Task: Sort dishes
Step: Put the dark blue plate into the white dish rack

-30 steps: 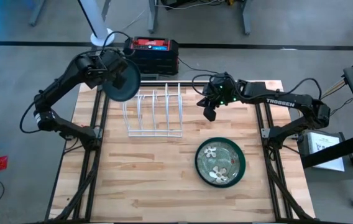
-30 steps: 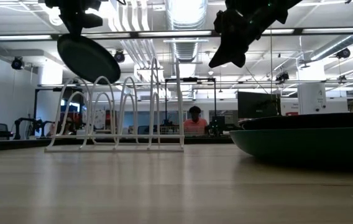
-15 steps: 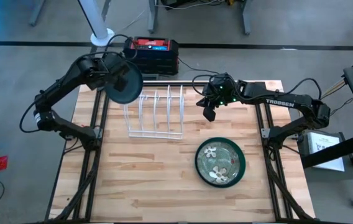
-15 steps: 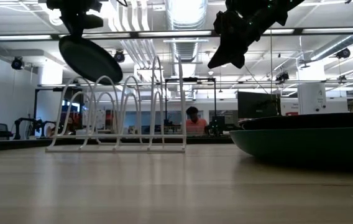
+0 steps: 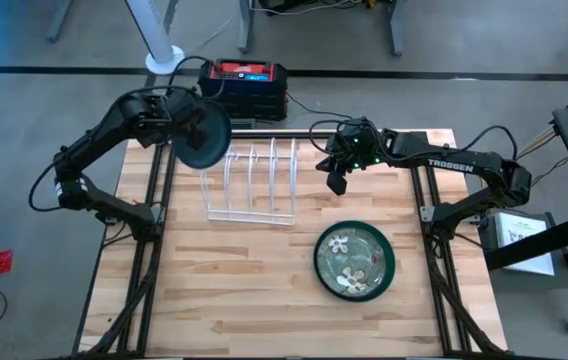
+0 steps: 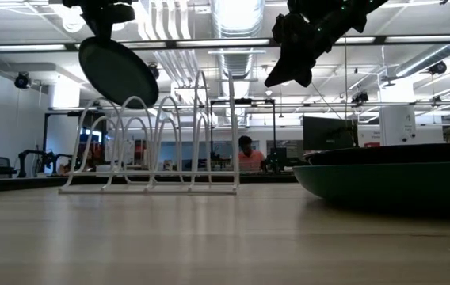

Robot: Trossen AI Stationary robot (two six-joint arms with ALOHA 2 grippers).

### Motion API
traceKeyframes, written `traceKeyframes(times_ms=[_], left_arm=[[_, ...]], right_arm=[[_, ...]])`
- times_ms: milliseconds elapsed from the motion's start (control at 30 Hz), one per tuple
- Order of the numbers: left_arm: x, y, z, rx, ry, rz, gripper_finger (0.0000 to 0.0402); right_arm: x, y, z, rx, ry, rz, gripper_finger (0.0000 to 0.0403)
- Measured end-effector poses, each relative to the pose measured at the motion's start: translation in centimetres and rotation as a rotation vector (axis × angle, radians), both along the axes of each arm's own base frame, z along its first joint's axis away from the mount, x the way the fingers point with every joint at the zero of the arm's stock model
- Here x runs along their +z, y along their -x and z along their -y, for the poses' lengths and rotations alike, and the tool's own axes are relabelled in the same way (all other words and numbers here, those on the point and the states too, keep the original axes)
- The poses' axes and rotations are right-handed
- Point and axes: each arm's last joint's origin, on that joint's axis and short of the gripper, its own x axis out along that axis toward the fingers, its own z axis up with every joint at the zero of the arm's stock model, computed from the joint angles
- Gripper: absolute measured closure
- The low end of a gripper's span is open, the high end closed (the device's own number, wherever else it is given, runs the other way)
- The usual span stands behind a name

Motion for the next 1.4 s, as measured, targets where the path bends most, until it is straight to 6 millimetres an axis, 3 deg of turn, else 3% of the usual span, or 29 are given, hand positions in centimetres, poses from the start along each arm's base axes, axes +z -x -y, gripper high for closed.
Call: traceKeyframes(times_ms=[533,1400], left_arm=[[-0.2,-0.4,0.4,-0.040,0.103,0.072,0.0332],[-0.2,-1.4,2.4,-0.089,0.105,0.117,0.0330]], right_arm=[[0.0,0.0,0.0,0.000,0.000,0.000,0.0403],[-0.1,0.0,0.0,0.001,0.001,0.002,0.0403]])
